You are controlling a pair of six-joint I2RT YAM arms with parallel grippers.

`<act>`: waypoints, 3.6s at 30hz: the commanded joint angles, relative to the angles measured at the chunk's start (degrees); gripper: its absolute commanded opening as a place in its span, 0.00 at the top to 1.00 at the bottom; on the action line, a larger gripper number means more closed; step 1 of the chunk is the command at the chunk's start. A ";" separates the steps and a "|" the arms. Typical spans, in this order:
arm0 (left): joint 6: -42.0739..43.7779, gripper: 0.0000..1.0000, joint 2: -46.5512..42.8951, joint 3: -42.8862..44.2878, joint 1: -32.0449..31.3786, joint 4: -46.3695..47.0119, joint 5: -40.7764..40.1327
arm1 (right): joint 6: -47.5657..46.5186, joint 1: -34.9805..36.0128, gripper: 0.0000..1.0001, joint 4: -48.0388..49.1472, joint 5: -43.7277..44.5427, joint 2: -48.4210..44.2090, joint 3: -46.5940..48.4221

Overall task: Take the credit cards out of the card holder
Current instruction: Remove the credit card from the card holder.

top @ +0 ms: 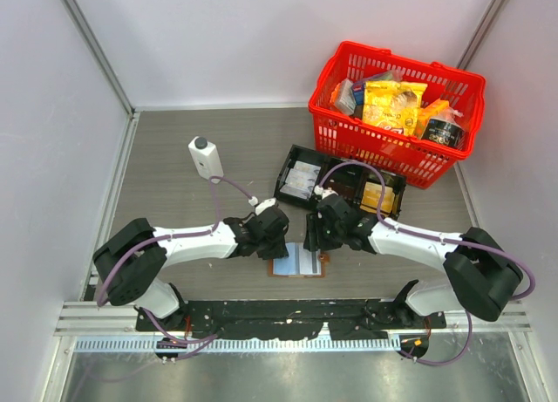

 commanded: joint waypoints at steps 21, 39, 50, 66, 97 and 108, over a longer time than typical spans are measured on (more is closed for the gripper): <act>0.30 0.72 0.52 -1.99 -0.24 -5.58 -2.26 | -6.32 -0.21 0.44 3.50 1.01 1.04 3.74; 0.39 0.72 0.78 -1.73 -0.24 -5.58 -2.35 | -9.04 -0.21 0.47 4.30 -3.21 3.50 2.34; 0.56 0.72 1.57 -1.03 -0.24 -5.76 -2.26 | -10.62 -0.65 0.46 1.93 0.56 2.00 2.25; 0.56 0.72 1.75 -0.59 -0.24 -6.11 -2.44 | -12.03 -1.18 0.46 0.87 -3.82 1.92 3.04; 0.21 0.73 1.57 -1.03 -0.24 -5.76 -2.26 | -11.33 -1.18 0.65 -0.89 -14.90 -0.37 7.17; -1.45 0.73 -3.07 -1.90 -0.16 -6.11 -5.41 | -3.95 -1.18 0.58 10.43 -22.02 4.98 7.26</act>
